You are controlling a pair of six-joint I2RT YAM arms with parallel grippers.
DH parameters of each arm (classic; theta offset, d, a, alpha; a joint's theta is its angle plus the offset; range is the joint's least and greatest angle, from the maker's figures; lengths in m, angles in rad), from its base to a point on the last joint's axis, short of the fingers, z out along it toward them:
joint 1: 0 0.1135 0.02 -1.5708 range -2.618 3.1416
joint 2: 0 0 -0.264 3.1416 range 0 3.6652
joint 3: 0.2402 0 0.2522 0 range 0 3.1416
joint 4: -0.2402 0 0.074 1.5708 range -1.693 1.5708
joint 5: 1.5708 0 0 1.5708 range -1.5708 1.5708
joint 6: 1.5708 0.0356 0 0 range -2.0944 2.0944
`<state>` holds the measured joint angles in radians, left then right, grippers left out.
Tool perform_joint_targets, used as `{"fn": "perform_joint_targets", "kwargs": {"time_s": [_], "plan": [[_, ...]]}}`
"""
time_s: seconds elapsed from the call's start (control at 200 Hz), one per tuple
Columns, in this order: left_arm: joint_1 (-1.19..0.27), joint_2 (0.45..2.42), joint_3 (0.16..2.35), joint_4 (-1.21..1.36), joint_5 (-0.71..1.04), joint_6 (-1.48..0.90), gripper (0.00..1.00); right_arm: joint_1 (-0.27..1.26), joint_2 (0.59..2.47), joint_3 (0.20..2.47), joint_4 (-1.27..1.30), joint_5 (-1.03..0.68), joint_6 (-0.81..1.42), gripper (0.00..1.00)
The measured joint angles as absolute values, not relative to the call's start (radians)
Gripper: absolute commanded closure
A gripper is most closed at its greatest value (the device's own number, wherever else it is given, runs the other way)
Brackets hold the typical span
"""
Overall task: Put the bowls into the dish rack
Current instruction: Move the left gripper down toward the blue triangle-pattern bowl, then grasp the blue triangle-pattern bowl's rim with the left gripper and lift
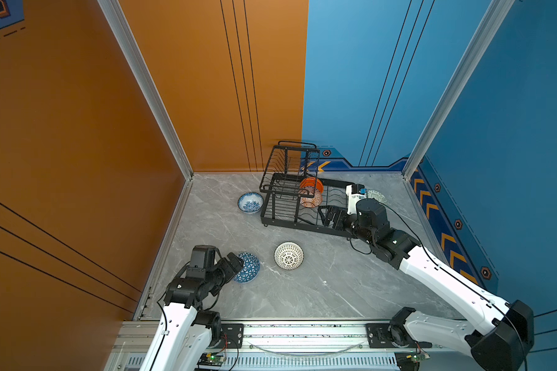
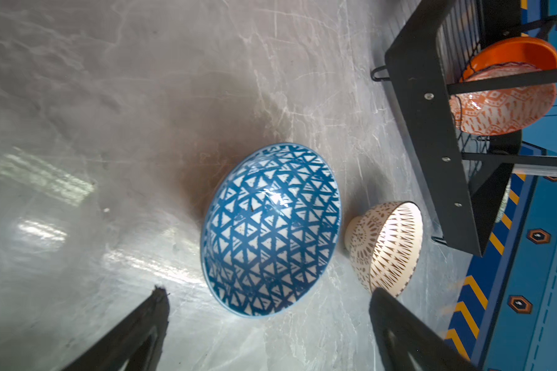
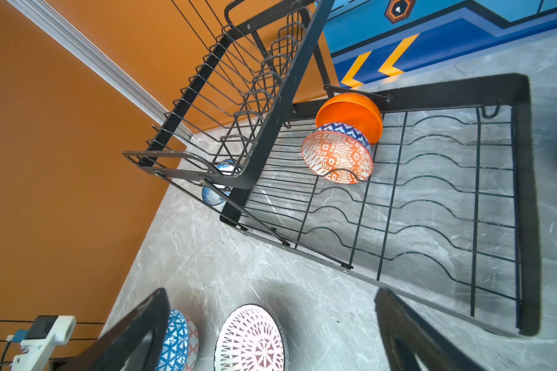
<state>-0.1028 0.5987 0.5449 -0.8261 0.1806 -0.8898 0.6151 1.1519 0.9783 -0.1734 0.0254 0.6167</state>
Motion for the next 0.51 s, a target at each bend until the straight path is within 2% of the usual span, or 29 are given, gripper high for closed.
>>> {"fn": "perform_joint_targets", "kwargs": {"time_s": [0.27,0.505], "plan": [[-0.097,0.553,0.546,-0.868,0.030,-0.914,0.02,0.601,1.180,0.966,-0.171,0.002,0.601,0.00],[-0.096,0.566,0.546,-0.880,-0.017,-0.930,0.02,0.601,1.208,0.966,-0.168,-0.014,0.598,0.00]]}}
